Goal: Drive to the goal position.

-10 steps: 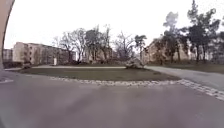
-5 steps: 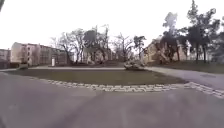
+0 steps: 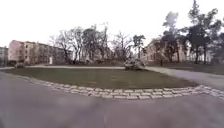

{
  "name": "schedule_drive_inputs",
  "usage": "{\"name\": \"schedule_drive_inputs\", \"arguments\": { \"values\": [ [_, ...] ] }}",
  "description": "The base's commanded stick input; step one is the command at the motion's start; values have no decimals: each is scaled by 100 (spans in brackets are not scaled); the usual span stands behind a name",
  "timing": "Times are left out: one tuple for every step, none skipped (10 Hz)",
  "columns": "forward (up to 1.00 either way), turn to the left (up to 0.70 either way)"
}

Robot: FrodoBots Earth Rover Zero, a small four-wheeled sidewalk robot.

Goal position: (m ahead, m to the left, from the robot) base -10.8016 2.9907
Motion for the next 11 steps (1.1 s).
{"name": "schedule_drive_inputs", "arguments": {
  "values": [
    [100, 0],
    [100, 0],
    [100, 0],
    [100, 0],
    [100, 0],
    [100, 0],
    [100, 0],
    [100, 0],
    [100, 0],
    [100, 0],
    [100, 0]
  ]
}}
